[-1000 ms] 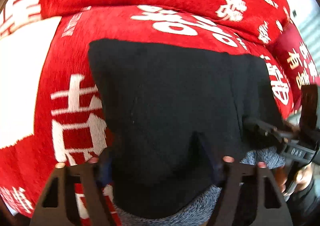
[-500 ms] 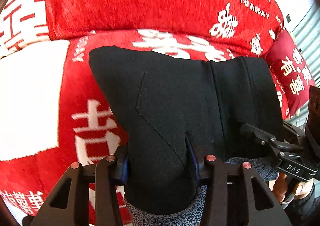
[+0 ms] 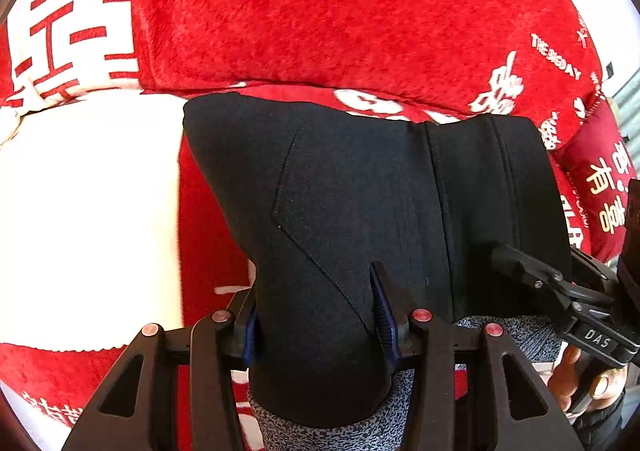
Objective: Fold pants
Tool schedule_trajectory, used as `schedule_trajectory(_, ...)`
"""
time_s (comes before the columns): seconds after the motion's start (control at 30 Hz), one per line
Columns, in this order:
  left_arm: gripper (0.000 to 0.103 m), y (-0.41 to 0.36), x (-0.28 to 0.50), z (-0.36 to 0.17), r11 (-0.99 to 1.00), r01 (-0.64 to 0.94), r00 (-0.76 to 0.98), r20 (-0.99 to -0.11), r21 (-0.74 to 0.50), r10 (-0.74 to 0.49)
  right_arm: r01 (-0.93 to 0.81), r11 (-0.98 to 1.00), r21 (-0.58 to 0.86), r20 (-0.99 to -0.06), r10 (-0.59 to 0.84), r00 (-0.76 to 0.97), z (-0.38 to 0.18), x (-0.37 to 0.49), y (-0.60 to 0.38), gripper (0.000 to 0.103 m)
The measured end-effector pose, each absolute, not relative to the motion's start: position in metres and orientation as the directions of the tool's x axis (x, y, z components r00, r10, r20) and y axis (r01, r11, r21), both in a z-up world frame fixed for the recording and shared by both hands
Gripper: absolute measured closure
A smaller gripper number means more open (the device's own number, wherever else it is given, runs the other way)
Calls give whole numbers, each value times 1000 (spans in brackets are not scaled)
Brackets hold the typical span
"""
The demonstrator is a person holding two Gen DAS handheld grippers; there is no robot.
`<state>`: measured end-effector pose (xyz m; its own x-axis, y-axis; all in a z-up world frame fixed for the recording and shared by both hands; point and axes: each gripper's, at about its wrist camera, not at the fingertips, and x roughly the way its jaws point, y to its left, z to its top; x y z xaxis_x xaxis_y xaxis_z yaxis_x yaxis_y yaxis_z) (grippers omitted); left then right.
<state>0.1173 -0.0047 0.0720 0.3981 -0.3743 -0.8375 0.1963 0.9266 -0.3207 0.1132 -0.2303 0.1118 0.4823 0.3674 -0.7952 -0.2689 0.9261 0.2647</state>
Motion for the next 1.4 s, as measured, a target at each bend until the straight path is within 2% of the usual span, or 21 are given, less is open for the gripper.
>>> schedule_trajectory(0.23,55,11,135,39,936,149,352,-867,-319,-352,-253,923,291,-816,377,437,87,127,-219,50)
schedule_trajectory(0.33,54,13,138,20,940,139,332,-880,-312,-341,-230,941,250,-844,328,425,65,132,-216,50)
schedule_trajectory(0.43,45,25,140,10,924,120,324,-866,-362,-381,-187,943,276,-850,331,410,53,137,-229,50)
schedule_trajectory(0.47,38,29,141,6,919,107,313,-864,-380,-394,-177,941,289,-852,337,400,50,139,-233,49)
schedule_trajectory(0.5,33,31,141,2,917,97,305,-865,-387,-398,-165,939,303,-855,344,388,46,141,-237,48)
schedule_trajectory(0.53,32,34,141,-1,914,90,296,-865,-396,-404,-149,937,316,-859,349,375,43,142,-242,43)
schedule_trajectory(0.6,32,44,138,-1,907,78,300,-858,-414,-418,-129,935,332,-859,356,368,44,141,-248,38)
schedule_trajectory(0.73,32,64,116,25,918,64,380,-841,-392,-385,-142,965,220,-851,261,455,70,120,-251,33)
schedule_trajectory(0.8,32,72,102,42,905,66,424,-809,-421,-407,-227,960,167,-806,265,530,91,97,-239,22)
schedule_trajectory(0.87,32,64,90,55,885,113,439,-776,-453,-453,-323,936,142,-768,310,561,101,79,-224,18)
schedule_trajectory(0.93,32,43,82,59,884,171,436,-772,-434,-463,-436,894,104,-771,350,532,99,66,-202,17)
schedule_trajectory(1.03,32,10,75,41,898,222,396,-806,-380,-440,-485,868,103,-803,360,475,78,65,-191,17)
schedule_trajectory(1.1,32,3,72,20,913,212,369,-837,-348,-405,-474,864,168,-815,393,427,61,70,-198,17)
schedule_trajectory(1.2,32,-3,68,12,913,220,379,-833,-343,-404,-422,880,218,-837,391,383,40,81,-209,17)
schedule_trajectory(1.27,32,-3,67,18,918,226,375,-841,-325,-390,-431,880,198,-839,380,391,44,79,-209,17)
schedule_trajectory(1.4,32,5,79,42,923,211,417,-824,-322,-383,-386,919,79,-856,261,447,66,84,-208,15)
